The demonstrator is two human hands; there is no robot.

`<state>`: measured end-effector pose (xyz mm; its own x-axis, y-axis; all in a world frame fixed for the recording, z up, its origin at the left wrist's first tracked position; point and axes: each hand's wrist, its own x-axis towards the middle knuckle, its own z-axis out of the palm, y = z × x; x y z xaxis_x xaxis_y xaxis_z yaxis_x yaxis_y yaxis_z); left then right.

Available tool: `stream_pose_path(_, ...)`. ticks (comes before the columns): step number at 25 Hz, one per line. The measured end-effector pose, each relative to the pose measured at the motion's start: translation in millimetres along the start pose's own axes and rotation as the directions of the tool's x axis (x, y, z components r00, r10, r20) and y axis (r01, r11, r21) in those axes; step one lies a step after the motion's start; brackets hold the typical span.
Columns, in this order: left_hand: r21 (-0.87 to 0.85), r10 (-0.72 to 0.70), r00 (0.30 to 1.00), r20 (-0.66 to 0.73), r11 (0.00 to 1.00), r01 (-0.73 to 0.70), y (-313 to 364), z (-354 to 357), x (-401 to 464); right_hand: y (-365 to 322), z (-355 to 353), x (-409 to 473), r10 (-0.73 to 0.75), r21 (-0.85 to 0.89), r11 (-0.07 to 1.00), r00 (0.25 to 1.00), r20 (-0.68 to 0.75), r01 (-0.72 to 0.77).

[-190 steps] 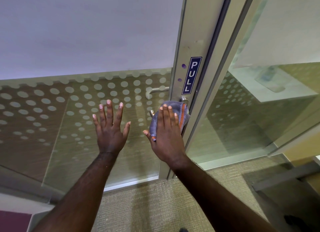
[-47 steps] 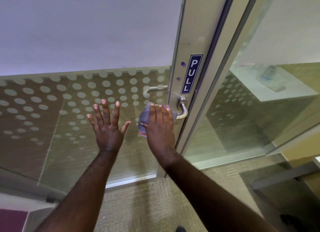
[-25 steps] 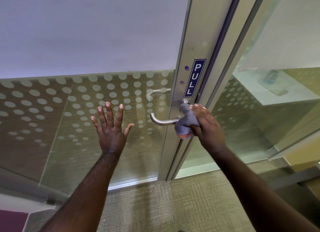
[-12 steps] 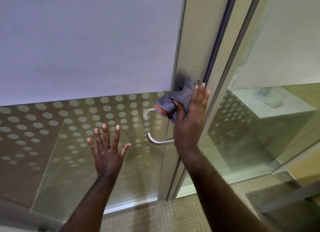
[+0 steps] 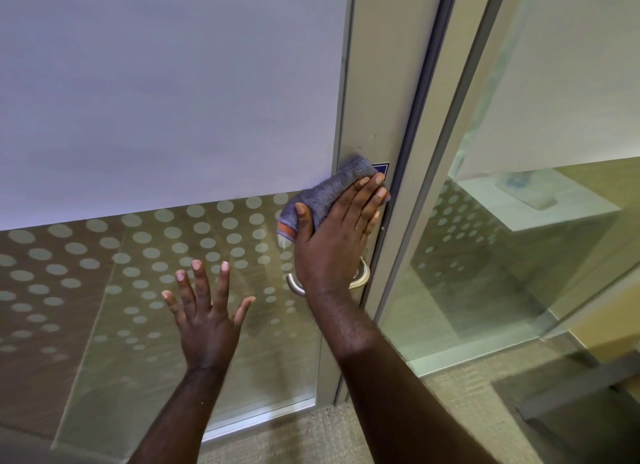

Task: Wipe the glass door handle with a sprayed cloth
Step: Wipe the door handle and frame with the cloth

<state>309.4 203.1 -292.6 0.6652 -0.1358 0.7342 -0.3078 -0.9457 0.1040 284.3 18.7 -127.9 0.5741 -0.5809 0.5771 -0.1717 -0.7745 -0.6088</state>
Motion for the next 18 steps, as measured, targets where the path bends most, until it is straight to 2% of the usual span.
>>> stream_pose_path(6, -0.016, 0.004, 1.0, -0.005, 1.0, -0.004, 1.0, -2.9, 1.0, 3.1, 4.2, -7.9, 0.018, 0.051, 0.999, 1.0, -0.002, -0.018)
stream_pose_path(12, -0.005, 0.005, 1.0, -0.008, 1.0, -0.005, 2.9, -3.1, 1.2, 4.5, 3.0, -17.0, 0.052, 0.028, 0.998, 0.998, 0.046, -0.053)
stream_pose_path(18, -0.025, 0.012, 1.0, -0.006, 1.0, -0.012, 2.2, -5.0, 1.4, -10.3, 0.6, -7.8, 0.074, 0.093, 0.993, 0.997, -0.003, -0.074)
